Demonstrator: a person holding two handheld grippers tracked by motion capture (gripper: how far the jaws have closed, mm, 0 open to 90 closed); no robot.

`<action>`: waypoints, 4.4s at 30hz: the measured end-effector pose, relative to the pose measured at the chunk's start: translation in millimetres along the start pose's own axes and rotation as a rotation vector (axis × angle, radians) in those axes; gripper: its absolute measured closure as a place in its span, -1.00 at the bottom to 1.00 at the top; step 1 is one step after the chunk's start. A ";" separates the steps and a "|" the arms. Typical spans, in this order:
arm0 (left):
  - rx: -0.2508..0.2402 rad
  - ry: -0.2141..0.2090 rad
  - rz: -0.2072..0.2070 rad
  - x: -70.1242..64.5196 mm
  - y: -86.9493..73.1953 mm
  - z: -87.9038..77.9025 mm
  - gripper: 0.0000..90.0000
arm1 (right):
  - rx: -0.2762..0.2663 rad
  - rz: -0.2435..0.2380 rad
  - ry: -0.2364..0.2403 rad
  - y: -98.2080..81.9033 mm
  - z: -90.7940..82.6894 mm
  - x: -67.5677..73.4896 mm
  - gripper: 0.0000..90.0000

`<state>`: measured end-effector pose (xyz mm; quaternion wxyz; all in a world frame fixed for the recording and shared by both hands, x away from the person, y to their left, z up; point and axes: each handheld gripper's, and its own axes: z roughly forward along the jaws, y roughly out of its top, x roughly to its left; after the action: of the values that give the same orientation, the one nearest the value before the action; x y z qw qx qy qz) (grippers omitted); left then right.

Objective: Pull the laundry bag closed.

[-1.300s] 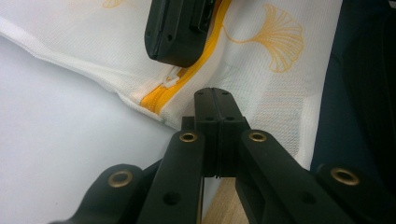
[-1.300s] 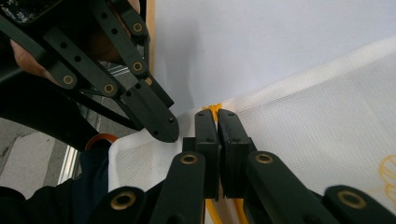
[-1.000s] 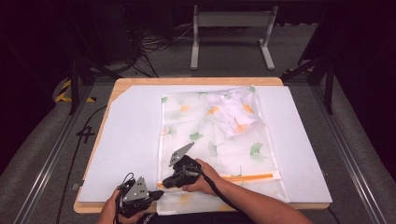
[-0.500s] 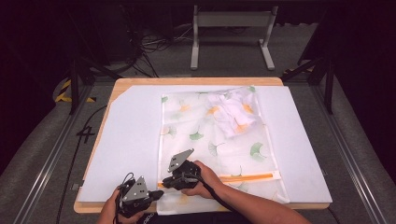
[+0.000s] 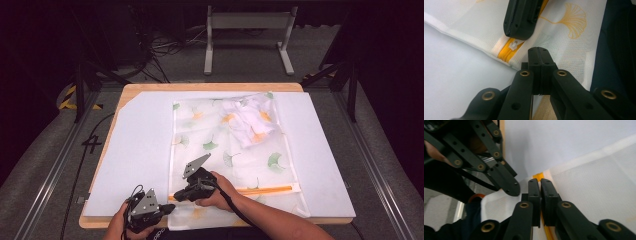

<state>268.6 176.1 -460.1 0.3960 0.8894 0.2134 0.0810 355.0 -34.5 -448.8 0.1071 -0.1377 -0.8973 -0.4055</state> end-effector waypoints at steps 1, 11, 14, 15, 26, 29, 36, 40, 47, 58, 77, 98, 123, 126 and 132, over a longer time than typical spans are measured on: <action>0.001 -0.001 0.000 0.1 0.0 0.0 1.00 | 0.009 -0.005 -0.001 -0.4 1.6 2.1 0.81; -0.001 -0.003 -0.005 0.4 -0.1 0.2 1.00 | 0.031 -0.022 -0.060 1.3 6.8 6.1 1.00; 0.004 0.001 0.005 0.0 0.3 0.0 1.00 | 0.031 -0.013 -0.065 2.9 5.9 5.8 1.00; 0.005 0.001 0.006 -0.1 0.3 0.0 1.00 | 0.027 -0.013 -0.070 3.0 4.6 4.3 1.00; 0.006 0.002 0.005 -0.2 0.7 0.1 1.00 | 0.046 -0.008 -0.053 4.1 -4.3 4.6 1.00; 0.005 -0.003 0.002 0.6 0.6 0.2 1.00 | 0.041 -0.012 -0.062 4.3 -3.0 6.5 1.00; 0.005 -0.001 0.006 0.4 0.5 0.1 1.00 | 0.034 -0.009 -0.084 2.8 8.2 9.8 0.95; 0.004 0.000 0.007 0.1 0.7 0.3 1.00 | 0.016 0.014 -0.092 1.7 9.0 7.8 0.98; 0.008 0.003 0.014 -0.2 1.0 0.1 1.00 | 0.001 0.033 -0.104 1.0 7.9 7.9 1.00; 0.019 0.049 0.037 -3.6 5.3 1.0 0.96 | 0.040 -0.017 -0.083 3.5 -0.8 6.7 1.00; 0.024 0.067 0.012 5.1 7.8 4.4 1.00 | 0.050 -0.069 -0.090 4.7 -4.9 11.4 1.00; 0.015 0.060 -0.003 6.2 6.4 4.3 1.00 | 0.068 -0.074 -0.116 -2.5 -13.7 8.4 1.00; 0.014 0.059 -0.004 6.0 6.2 4.3 1.00 | 0.031 0.013 -0.069 -1.7 -1.3 2.2 0.96; 0.013 0.060 -0.006 6.0 5.9 4.3 1.00 | 0.022 0.021 -0.069 -2.3 -0.1 1.5 0.96; 0.012 0.058 -0.008 6.1 5.8 4.3 1.00 | 0.017 0.011 -0.110 -3.8 0.6 5.9 1.00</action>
<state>277.2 172.5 -458.8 0.3846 0.8882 0.2289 0.1037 348.1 -35.5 -450.0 0.0611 -0.1638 -0.9045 -0.3889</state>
